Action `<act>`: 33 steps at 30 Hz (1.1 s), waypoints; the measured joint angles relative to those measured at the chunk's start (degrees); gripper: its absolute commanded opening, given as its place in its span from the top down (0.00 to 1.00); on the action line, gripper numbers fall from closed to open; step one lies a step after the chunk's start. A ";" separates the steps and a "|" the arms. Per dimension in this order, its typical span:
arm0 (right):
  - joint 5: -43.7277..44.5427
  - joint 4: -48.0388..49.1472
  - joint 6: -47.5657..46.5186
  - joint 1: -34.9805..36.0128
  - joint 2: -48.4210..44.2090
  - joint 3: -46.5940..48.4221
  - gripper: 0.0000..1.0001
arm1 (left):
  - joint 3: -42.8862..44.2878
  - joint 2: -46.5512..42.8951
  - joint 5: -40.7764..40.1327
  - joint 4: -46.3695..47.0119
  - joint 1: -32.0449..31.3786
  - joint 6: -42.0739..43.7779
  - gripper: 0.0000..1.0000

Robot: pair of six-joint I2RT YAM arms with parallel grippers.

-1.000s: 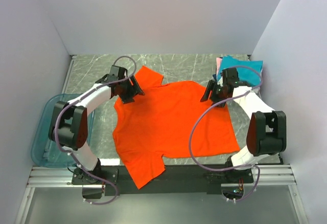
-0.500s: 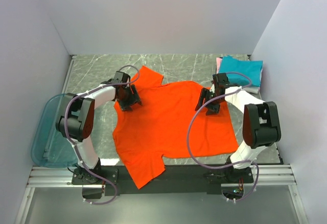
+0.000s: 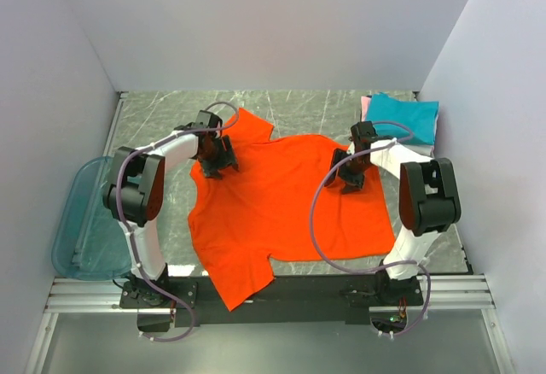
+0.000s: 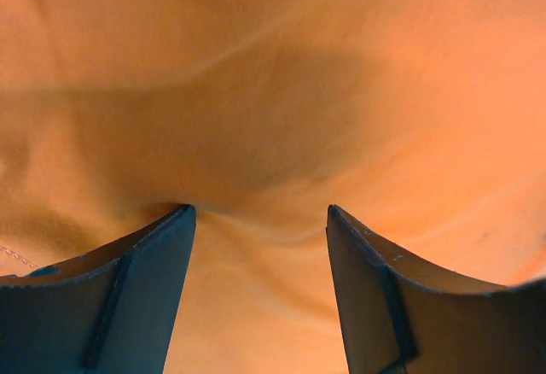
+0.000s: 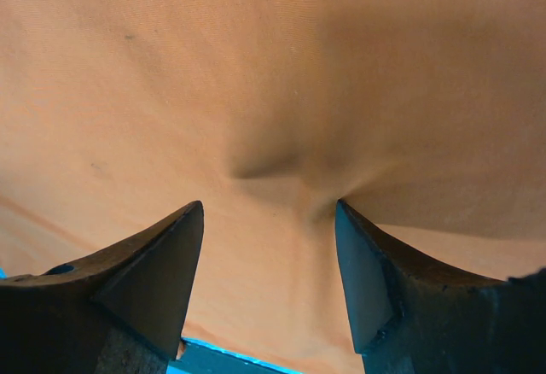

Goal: Fold and stack the t-shirts
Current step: Flatten the tshirt out

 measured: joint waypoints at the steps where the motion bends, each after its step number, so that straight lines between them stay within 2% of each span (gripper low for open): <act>1: 0.00 -0.39 -0.02 0.00 0.46 0.57 0.30 | 1.09 0.72 -0.09 -0.44 0.00 0.33 0.30; 10: -0.42 -4.44 -0.20 0.09 7.23 9.38 0.31 | 10.64 7.21 -0.50 -3.10 0.39 2.71 0.30; 24: 0.02 -12.02 -1.31 0.13 20.92 30.58 0.31 | 32.96 21.16 -0.42 -8.02 3.74 5.97 0.30; 33: 0.92 -16.61 -2.21 0.13 26.93 40.92 0.31 | 41.94 26.73 0.85 -7.72 4.81 9.88 0.29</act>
